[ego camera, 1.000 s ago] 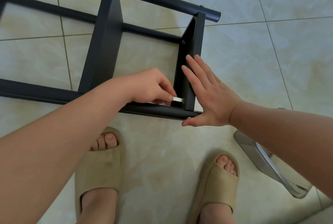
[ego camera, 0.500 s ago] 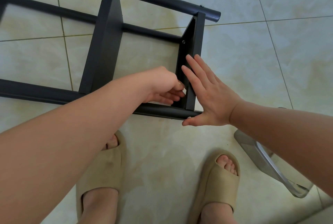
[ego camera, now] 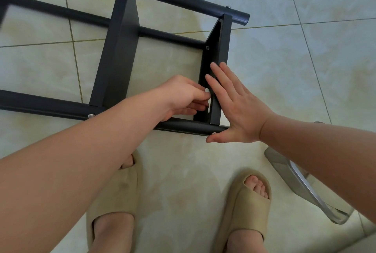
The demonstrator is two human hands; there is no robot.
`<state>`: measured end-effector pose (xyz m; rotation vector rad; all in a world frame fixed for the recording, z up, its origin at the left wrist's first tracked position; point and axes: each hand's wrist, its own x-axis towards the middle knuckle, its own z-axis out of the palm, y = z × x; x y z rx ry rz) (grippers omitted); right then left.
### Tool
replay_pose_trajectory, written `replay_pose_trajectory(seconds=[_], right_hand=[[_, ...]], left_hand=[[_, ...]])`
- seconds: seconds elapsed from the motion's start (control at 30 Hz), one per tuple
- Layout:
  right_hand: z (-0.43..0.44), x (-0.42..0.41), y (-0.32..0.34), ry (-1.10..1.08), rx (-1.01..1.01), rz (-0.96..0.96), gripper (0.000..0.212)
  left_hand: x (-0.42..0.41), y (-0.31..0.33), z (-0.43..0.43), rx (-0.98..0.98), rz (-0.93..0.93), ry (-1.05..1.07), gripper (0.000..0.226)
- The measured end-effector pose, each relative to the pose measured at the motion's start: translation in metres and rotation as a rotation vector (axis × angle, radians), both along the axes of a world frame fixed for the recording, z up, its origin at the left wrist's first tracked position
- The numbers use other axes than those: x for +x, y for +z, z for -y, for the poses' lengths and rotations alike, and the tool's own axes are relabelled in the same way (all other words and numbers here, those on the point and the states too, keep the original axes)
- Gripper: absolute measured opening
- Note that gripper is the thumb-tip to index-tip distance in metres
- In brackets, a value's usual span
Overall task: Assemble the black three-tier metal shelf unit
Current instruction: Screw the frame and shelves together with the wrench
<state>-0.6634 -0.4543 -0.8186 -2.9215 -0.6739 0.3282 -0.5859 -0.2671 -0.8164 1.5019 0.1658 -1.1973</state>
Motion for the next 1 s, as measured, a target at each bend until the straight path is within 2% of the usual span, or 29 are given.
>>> replay_pose_trajectory(seconds=[0.23,0.53,0.63,0.73,1.0], right_hand=[[-0.0002,0.0001,0.0000,0.005,-0.004,0.005,0.129],[-0.0003,0.0000,0.0000,0.000,-0.002,0.000,0.129],[0.0001,0.0001,-0.0007,0.004,0.006,0.006,0.128],[0.0002,0.0001,-0.0009,0.005,0.003,0.007,0.129],[0.0006,0.0001,-0.0002,0.004,-0.004,0.007,0.130]], left_hand=[[-0.0018,0.0057,-0.0004,0.037,0.030,-0.069,0.008],[0.0005,0.0043,0.0017,0.060,-0.001,-0.039,0.023],[0.0011,0.0041,0.0022,0.054,-0.016,-0.031,0.019],[0.0022,0.0045,0.0013,0.059,-0.079,-0.060,0.004],[0.0026,0.0055,0.0000,0.086,-0.125,-0.116,0.012]])
